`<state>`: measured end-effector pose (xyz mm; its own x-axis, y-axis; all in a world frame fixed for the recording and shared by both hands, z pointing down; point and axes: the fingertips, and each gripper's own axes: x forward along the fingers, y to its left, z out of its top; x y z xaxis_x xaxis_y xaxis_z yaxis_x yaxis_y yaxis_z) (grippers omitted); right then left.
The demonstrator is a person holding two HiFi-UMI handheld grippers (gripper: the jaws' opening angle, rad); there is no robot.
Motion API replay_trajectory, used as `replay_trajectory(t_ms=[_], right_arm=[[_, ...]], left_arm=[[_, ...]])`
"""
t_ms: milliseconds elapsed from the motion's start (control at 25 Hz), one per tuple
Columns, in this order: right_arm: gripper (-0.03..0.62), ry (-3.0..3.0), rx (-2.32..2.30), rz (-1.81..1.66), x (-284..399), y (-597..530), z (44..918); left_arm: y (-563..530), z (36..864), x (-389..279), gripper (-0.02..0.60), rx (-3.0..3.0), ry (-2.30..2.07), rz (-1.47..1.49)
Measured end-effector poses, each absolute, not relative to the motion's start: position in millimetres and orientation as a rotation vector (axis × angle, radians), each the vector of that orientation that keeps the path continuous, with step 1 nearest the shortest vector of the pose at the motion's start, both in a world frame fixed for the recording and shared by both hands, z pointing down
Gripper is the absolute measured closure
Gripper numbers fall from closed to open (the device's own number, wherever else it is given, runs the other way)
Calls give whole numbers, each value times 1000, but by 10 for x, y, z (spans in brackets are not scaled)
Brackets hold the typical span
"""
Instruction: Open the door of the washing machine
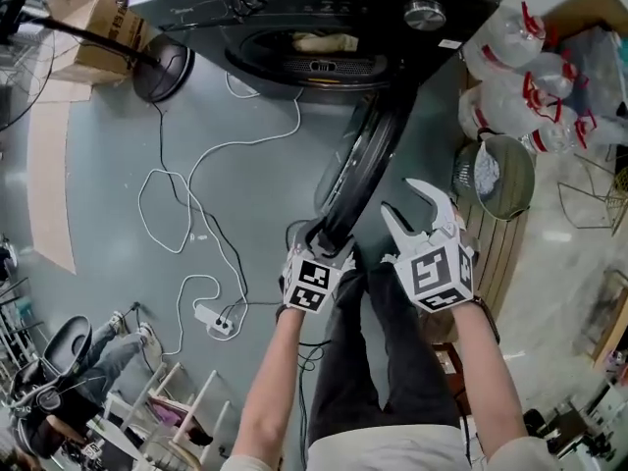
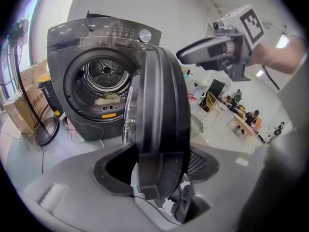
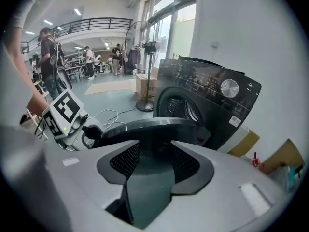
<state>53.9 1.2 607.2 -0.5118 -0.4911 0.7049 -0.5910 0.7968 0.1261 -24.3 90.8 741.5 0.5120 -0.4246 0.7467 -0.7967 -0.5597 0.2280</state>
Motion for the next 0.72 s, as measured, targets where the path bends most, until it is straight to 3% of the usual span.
replay_trajectory(t_ms=[520,720], right_arm=[[410,-2286,1097,706,965,230,5906],[372,-2235,1281,883,1163,213,5968]], left_arm=[[1410,7348,675,222,2261,-727,875],[1496,7313,988,222,2302,-615,871]])
